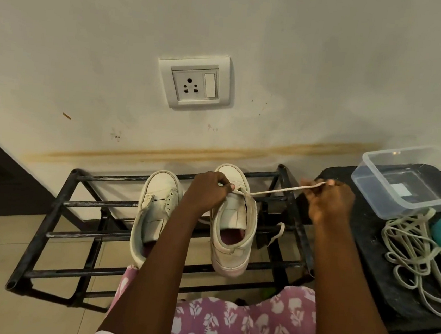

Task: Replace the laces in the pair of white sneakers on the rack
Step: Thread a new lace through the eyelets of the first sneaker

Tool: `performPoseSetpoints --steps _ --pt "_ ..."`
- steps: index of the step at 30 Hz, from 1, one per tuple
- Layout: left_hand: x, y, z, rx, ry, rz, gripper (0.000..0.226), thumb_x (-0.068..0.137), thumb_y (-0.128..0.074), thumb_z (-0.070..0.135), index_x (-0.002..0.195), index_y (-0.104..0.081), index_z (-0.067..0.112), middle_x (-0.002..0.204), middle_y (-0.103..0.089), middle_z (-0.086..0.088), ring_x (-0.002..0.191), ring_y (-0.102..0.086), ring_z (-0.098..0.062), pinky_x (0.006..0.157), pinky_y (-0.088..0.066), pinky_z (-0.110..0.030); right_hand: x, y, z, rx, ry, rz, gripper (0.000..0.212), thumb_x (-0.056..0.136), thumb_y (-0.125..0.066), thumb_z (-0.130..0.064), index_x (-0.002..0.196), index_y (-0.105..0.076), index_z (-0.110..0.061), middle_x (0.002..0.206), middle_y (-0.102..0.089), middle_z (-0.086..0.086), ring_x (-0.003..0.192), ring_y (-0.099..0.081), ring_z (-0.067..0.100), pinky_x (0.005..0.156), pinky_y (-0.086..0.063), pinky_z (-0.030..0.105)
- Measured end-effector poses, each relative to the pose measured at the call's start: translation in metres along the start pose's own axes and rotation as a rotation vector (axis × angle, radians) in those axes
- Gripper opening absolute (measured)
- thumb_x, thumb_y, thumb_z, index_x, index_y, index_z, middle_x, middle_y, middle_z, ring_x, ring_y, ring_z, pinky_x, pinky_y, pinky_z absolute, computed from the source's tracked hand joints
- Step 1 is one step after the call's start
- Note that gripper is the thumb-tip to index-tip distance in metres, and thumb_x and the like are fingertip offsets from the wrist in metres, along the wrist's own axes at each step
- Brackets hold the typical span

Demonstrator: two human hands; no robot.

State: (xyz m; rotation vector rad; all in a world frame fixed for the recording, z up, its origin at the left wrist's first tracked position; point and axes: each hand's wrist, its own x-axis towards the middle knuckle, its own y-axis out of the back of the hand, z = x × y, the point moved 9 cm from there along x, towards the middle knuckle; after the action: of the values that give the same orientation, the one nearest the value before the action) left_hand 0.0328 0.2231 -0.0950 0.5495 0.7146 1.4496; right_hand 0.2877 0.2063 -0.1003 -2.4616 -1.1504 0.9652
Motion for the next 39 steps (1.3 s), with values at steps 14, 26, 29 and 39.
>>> performPoseSetpoints --steps 14,26,29,39 --pt "0.000 0.005 -0.003 0.034 -0.024 0.025 0.021 0.090 -0.060 0.027 0.099 -0.071 0.013 0.108 -0.069 -0.004 0.101 -0.060 -0.018 0.075 -0.033 -0.020 -0.056 -0.085 0.064 -1.584 0.488 -0.715 0.024 0.092 -0.058 -0.013 0.113 -0.068 -0.007 0.112 -0.068 0.010 0.099 -0.062 0.017 0.084 -0.044 0.022" --pt "-0.002 0.021 -0.010 -0.010 0.007 0.084 0.029 0.099 -0.043 0.023 0.104 -0.068 0.009 0.077 -0.061 0.000 0.067 -0.048 -0.010 0.061 -0.028 -0.023 -0.017 -0.022 0.009 -1.865 0.277 -0.166 0.020 0.091 -0.049 -0.006 0.106 -0.059 0.003 0.103 -0.061 0.020 0.092 -0.059 0.035 0.081 -0.051 0.041" --pt "-0.001 0.027 -0.015 -0.044 0.029 0.119 0.028 0.099 -0.043 0.021 0.100 -0.069 0.011 0.064 -0.049 0.010 0.057 -0.043 -0.002 0.055 -0.030 -0.019 -0.016 -0.010 0.006 -1.905 0.230 -0.048 0.027 0.093 -0.046 -0.009 0.116 -0.057 0.001 0.115 -0.059 0.021 0.106 -0.057 0.039 0.092 -0.049 0.048" --pt "-0.004 0.026 -0.007 -0.146 0.013 0.107 0.026 0.098 -0.044 0.022 0.094 -0.069 0.017 0.080 -0.058 0.007 0.064 -0.048 -0.001 0.053 -0.030 -0.007 -0.053 -0.079 0.056 -1.516 0.376 -0.708 0.019 0.084 -0.067 -0.011 0.102 -0.073 -0.008 0.107 -0.071 0.005 0.099 -0.062 0.012 0.084 -0.037 0.015"
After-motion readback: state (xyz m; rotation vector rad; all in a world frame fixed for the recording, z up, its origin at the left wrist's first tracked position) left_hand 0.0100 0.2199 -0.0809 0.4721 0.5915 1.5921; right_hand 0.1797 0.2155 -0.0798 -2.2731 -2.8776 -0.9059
